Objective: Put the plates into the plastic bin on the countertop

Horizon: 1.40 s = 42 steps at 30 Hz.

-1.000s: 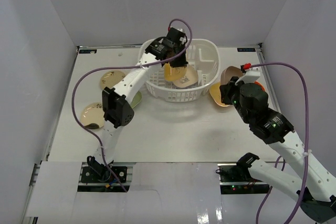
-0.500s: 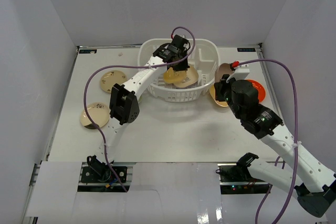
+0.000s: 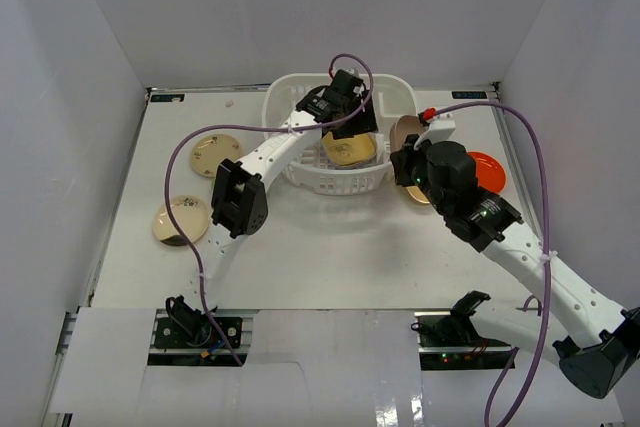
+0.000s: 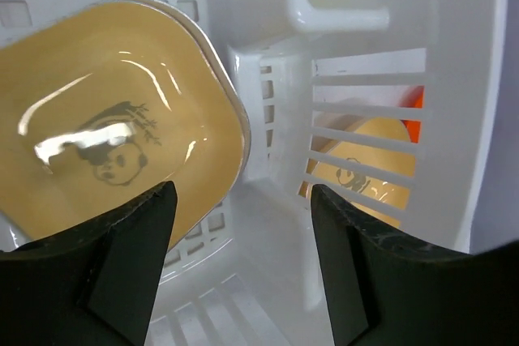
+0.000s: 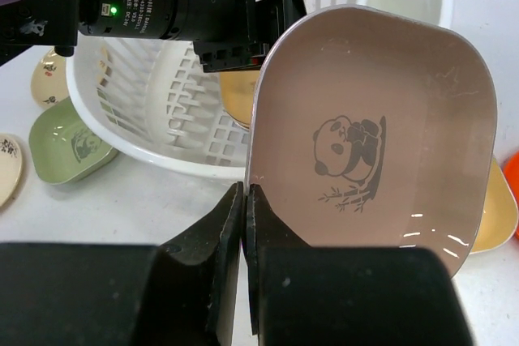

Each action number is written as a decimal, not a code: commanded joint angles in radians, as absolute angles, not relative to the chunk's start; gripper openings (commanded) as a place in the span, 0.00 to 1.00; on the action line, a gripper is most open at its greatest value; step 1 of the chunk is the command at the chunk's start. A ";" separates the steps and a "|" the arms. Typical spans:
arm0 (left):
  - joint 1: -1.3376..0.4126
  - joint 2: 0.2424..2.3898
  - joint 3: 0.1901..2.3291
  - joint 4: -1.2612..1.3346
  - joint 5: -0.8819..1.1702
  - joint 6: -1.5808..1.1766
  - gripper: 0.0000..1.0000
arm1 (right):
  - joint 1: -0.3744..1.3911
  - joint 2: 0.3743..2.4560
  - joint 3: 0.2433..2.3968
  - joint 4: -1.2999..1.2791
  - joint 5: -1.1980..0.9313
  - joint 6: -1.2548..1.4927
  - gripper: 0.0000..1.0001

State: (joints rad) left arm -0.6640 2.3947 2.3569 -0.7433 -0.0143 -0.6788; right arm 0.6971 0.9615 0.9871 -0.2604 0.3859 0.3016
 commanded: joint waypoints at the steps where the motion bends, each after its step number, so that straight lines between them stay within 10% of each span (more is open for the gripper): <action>1: -0.649 2.231 2.393 -0.704 -0.040 -0.667 0.78 | 0.704 0.988 1.064 -0.170 0.348 0.256 0.08; 6: -0.554 1.984 2.245 -0.693 -0.147 -0.618 0.77 | 0.703 1.101 1.123 -0.155 0.333 0.223 0.08; 21: -0.388 0.916 0.812 -0.632 -0.451 -0.773 0.72 | 0.709 1.675 1.449 -0.106 0.307 0.074 0.08; 28: -0.367 0.943 0.676 -0.574 -0.445 -0.876 0.82 | 0.709 1.894 1.566 -0.138 0.318 0.077 0.08; 31: -0.361 1.009 0.680 -0.523 -0.462 -0.894 0.84 | 0.709 1.933 1.618 -0.182 0.299 0.098 0.50; 35: -0.318 1.080 0.686 -0.439 -0.439 -0.897 0.85 | 0.707 1.847 1.606 -0.190 0.288 0.107 0.69; 42: -0.230 1.242 0.687 -0.321 -0.339 -0.873 0.82 | 0.700 1.485 1.331 -0.160 0.375 0.187 0.46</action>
State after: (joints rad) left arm -0.2588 1.1995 0.6575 -0.4030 -0.3889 -0.8768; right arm 0.7040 1.6680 1.4136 -0.2035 0.3038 0.1360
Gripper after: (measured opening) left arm 0.827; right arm 0.476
